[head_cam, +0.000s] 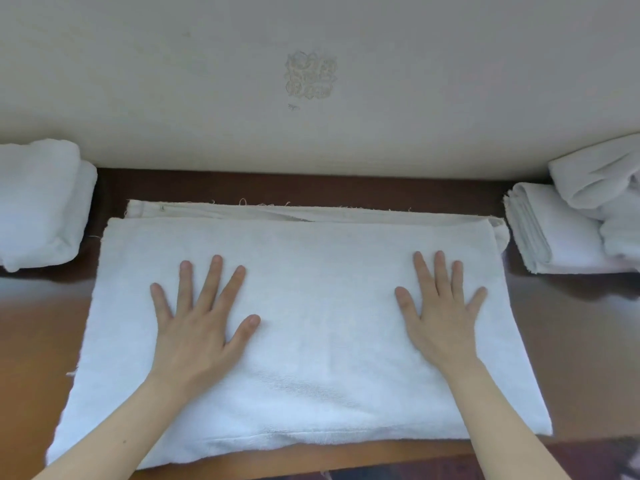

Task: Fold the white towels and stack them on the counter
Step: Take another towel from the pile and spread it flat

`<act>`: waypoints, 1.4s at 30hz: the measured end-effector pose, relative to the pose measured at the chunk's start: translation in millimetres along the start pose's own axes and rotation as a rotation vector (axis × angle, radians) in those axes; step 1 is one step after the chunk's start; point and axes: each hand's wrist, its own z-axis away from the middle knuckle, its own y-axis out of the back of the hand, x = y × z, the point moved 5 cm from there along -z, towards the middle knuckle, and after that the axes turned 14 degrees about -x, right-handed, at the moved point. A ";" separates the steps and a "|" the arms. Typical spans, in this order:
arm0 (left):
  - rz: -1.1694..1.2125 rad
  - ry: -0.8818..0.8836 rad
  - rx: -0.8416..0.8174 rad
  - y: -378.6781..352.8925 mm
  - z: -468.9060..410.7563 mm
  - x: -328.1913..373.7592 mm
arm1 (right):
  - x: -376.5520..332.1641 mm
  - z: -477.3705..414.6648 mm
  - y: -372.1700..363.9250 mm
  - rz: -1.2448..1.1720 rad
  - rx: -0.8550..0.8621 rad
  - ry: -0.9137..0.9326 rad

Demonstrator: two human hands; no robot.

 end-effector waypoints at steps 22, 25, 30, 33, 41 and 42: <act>-0.047 -0.343 0.109 14.7 -75.3 245.6 | 108.9 -72.7 64.5 -0.978 0.171 0.005; -0.052 -0.360 0.126 14.0 -72.2 247.4 | 103.5 -83.2 72.0 -0.984 0.128 0.050; -0.047 -0.368 0.134 14.3 -71.8 248.5 | 102.7 -105.6 92.7 -0.977 0.168 0.025; -0.059 -0.363 0.124 13.4 -72.7 248.6 | 105.6 -113.0 97.3 -0.901 0.173 -0.003; 0.025 -0.288 0.138 24.5 -91.2 265.0 | 112.7 -86.8 94.3 -0.887 0.406 -0.062; 0.021 -0.284 0.144 24.7 -91.7 265.3 | 110.6 -85.6 88.6 -0.896 0.364 -0.055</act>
